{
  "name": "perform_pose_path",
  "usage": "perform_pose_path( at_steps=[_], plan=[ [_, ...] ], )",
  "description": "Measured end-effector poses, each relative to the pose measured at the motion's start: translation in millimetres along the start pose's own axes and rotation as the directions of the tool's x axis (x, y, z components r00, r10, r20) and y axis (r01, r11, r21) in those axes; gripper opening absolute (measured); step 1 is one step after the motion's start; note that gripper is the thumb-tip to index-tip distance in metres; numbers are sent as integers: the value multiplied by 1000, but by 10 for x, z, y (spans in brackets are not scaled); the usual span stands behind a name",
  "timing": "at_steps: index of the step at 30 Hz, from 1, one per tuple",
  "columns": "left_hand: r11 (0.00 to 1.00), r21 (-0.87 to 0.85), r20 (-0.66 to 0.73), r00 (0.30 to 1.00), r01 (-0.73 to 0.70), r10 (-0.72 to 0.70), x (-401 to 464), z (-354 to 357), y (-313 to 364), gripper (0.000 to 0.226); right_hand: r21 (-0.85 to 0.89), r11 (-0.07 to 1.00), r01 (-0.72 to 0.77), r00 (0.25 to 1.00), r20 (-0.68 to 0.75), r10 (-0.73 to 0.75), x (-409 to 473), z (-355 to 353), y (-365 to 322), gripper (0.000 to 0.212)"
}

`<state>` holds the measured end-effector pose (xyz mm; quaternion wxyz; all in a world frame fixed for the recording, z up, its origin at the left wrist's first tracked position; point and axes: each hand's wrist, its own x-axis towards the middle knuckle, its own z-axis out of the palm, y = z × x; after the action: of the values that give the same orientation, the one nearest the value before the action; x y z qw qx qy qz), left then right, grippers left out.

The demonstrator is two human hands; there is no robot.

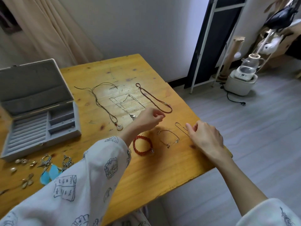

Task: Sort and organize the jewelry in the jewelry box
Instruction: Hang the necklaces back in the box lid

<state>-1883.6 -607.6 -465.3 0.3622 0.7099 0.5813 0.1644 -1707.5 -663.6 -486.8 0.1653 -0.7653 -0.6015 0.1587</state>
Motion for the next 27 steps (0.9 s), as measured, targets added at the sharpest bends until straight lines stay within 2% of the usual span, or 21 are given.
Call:
perform_pose_path(
  at_steps=[5,10,13,20,24,27],
  plan=[
    [998,-44,-81,995,55,-59,-418,-344,-212,26,92,985,145,989,-46,-141,-106,70,-426,38],
    [971,135,-202,965,195,-166,-832,-667,-658,35,167,949,267,958,65,-281,-252,209,-878,37],
    [928,235,-184,951,289,-249,-974,-751,-921,45,203,926,319,930,121,-347,-295,289,-1032,37],
    [848,456,-75,962,269,-264,-839,-853,-1199,58,213,894,395,875,209,-437,-55,423,-1396,32],
    [862,408,-88,952,302,-292,-571,-917,-1328,65,166,901,400,873,230,-430,257,634,-1744,28],
    [833,454,-102,947,316,-304,-448,-890,-1399,62,102,911,401,866,282,-413,377,852,-2005,30]
  ],
)
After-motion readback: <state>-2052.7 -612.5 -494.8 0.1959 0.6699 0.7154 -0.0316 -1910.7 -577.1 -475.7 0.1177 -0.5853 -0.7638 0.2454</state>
